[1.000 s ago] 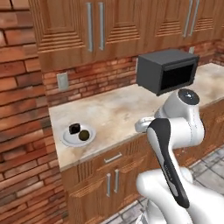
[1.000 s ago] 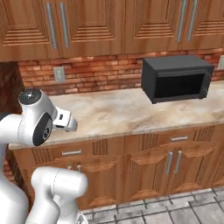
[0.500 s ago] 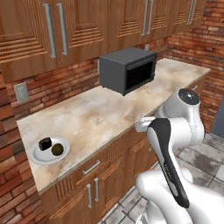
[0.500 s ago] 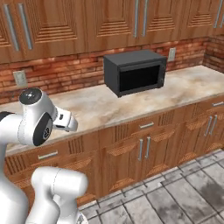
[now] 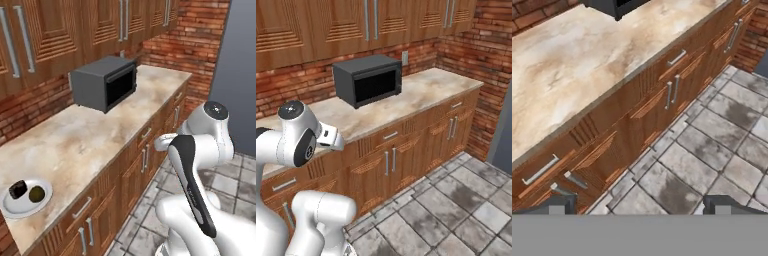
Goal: Pick the avocado and bread from the counter and place them on the plate. Then pick the jam from the cabinet and place it next to the plate. Lastly close the cabinet door.
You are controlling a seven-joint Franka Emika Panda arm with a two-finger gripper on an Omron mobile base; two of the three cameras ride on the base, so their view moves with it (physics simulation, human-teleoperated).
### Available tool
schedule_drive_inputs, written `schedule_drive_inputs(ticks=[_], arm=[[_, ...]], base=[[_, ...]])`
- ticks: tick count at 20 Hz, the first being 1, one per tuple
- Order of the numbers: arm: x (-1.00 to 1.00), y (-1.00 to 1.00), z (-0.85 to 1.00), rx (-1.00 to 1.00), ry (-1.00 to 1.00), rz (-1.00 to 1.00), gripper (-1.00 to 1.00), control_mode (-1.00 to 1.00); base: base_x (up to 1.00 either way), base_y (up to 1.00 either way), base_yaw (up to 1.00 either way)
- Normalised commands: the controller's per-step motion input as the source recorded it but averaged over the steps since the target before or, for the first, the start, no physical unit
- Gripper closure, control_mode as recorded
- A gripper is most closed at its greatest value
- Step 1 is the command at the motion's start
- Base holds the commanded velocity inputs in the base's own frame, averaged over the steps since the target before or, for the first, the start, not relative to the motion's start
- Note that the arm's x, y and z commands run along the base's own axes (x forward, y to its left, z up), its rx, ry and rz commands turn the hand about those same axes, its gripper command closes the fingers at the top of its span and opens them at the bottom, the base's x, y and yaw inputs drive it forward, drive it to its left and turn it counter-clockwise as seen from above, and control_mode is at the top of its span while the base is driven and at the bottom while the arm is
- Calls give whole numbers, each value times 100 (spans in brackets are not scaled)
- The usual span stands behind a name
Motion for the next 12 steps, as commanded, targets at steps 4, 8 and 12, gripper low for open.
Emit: schedule_drive_inputs(ticks=[4, 8, 12], arm=[[0, 0, 0, 0, 0, 0, -100, 100], [0, 0, 0, 0, 0, 0, -100, 100], [0, 0, 0, 0, 0, 0, -100, 100]], base=[[0, 8, -43], [0, 6, -43], [0, 3, -44]])
